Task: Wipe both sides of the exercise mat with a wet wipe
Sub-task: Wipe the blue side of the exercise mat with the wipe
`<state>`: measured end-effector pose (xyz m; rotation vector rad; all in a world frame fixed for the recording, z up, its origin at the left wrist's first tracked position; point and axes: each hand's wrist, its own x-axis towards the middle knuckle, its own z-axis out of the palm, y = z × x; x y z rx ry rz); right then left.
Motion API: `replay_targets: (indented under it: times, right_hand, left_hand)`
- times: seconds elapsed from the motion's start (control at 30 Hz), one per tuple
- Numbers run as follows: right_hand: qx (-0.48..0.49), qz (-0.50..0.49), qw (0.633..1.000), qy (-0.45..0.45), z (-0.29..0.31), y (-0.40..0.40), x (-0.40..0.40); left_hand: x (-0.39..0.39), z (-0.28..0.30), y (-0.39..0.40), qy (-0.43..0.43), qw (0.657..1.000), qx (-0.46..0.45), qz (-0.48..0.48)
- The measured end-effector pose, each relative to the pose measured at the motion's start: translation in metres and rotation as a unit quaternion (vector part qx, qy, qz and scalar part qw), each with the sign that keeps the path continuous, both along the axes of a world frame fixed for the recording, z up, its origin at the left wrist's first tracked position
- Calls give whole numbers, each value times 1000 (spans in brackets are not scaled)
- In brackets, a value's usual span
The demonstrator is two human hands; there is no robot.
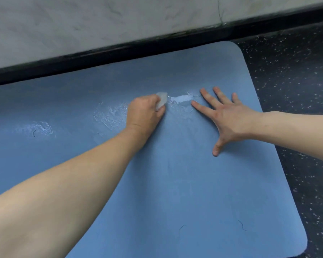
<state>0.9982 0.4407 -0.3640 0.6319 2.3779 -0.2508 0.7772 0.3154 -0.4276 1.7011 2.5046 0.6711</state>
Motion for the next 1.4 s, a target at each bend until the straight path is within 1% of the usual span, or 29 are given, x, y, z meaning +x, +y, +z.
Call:
replay_targets:
  times: [0.03, 0.1, 0.13, 0.17, 0.2, 0.27, 0.33, 0.37, 0.4, 0.43, 0.5, 0.53, 0.57, 0.63, 0.67, 0.7, 0.73, 0.8, 0.87, 0.9, 0.93, 1.03, 1.07, 1.1, 1.2, 1.23, 1.27, 1.37, 1.4]
  right_hand:
    - [-7, -7, 1000, 3, 3, 2, -5]
    - [-18, -42, 999, 29, 11, 13, -16]
    - [-15, -58, 997, 46, 16, 22, -23]
    - [-8, -67, 996, 62, 20, 32, -29]
    - [0, -74, 995, 70, 22, 40, -34]
    - [1, -97, 993, 70, 20, 52, -38]
    - [-7, -102, 993, 59, 10, 55, -39]
    - [-6, -92, 994, 51, 5, 55, -40]
    - [-3, -81, 996, 43, 0, 54, -40]
    - [3, -73, 997, 38, -5, 55, -40]
    - [9, -71, 997, 34, -9, 56, -39]
    - [12, -71, 997, 36, -10, 57, -38]
    - [16, -70, 997, 39, -12, 57, -37]
    - [22, -67, 996, 47, -14, 58, -36]
    - [23, -65, 996, 48, -14, 58, -37]
    - [24, -65, 996, 47, -15, 59, -37]
    - [22, -66, 997, 46, -15, 59, -38]
    - [20, -66, 996, 47, -15, 60, -37]
    - [21, -67, 996, 52, -16, 61, -37]
    - [19, -67, 996, 51, -16, 61, -37]
    - [18, -67, 996, 49, -16, 61, -37]
    - [20, -66, 996, 49, -18, 61, -36]
    - [21, -65, 996, 51, -19, 62, -37]
    - [20, -64, 996, 52, -19, 62, -37]
    - [21, -64, 996, 56, -21, 63, -37]
    - [21, -64, 996, 56, -20, 63, -37]
    - [21, -64, 996, 58, -20, 63, -36]
    - [25, -61, 996, 63, -21, 63, -33]
    - [27, -59, 996, 62, -21, 63, -33]
  left_hand:
    - [18, -1, -3, -11, 997, 5, -76]
    - [55, -2, -14, -12, 953, -4, -304]
    - [56, -5, -13, 11, 927, -24, -374]
    - [44, -4, -6, 24, 919, -33, -391]
    - [26, -2, 4, 30, 937, -29, -347]
    - [-17, 2, 25, 54, 985, -29, -158]
    - [-39, 8, 34, 52, 996, -67, 22]
    - [-34, 8, 33, 31, 997, -57, 42]
    - [-22, 6, 32, 7, 999, -41, 8]
    - [-4, 3, 30, -10, 996, -26, -80]
    - [19, -4, 21, -4, 958, -36, -286]
    - [11, -2, 26, 12, 944, -50, -325]
    - [-5, 0, 36, 31, 952, -54, -300]
    - [-49, 5, 61, 66, 991, -58, -99]
    - [-68, 8, 69, 59, 996, -68, 15]
    - [-77, 8, 71, 40, 994, -70, 76]
    - [-74, 5, 72, 32, 996, -54, 62]
    - [-47, 4, 70, 31, 991, -51, -118]
    - [-36, 3, 67, 49, 960, -83, -263]
    - [-43, 9, 73, 57, 958, -102, -261]
    - [-53, 15, 83, 65, 970, -100, -212]
    - [-85, 20, 104, 82, 989, -106, 59]
    - [-81, 16, 107, 73, 989, -100, 75]
    - [-70, 15, 110, 48, 994, -88, 41]
    - [-40, 10, 113, 24, 978, -113, -174]
    - [-42, 13, 116, 39, 972, -122, -198]
    - [-50, 18, 121, 57, 973, -119, -187]
    - [-69, 22, 131, 92, 988, -120, -6]
    - [-63, 19, 127, 95, 988, -120, 17]
